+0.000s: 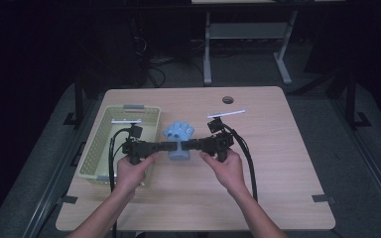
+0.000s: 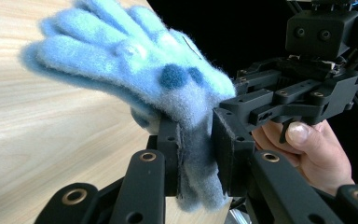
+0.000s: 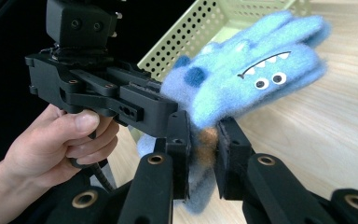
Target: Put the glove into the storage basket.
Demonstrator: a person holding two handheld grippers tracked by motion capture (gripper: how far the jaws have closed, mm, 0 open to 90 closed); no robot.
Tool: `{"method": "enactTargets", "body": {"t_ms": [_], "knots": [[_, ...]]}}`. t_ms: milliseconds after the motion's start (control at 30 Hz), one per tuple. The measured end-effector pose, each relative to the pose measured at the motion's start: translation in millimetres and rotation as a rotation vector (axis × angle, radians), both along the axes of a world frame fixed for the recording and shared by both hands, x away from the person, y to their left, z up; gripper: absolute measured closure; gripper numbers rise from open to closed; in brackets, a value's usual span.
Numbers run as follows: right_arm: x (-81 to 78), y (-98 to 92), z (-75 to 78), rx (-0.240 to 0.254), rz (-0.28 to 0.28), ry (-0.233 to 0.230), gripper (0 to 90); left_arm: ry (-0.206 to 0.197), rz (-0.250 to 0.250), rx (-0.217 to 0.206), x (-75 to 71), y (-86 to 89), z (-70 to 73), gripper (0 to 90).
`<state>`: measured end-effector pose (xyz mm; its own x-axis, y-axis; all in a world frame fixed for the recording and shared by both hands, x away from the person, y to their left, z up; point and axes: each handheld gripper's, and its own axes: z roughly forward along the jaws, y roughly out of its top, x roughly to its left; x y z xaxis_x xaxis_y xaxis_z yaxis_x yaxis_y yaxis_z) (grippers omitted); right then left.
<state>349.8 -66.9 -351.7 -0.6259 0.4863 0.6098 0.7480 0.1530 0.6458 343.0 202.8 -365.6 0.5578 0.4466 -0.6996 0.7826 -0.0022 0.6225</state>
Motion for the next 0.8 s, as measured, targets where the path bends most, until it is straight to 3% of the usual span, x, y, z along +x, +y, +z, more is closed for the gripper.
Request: {"method": "enactTargets", "body": {"t_ms": [300,800], "knots": [[7.0,19.1,7.1,-0.004,0.024,-0.034,77.5,-0.003,0.014,-0.021,2.2,19.8,4.9,73.4],[18.2,49.7,16.1,0.003,0.063,-0.037,77.6,-0.021,0.041,-0.019,4.6,51.1,15.0,73.6]]}}
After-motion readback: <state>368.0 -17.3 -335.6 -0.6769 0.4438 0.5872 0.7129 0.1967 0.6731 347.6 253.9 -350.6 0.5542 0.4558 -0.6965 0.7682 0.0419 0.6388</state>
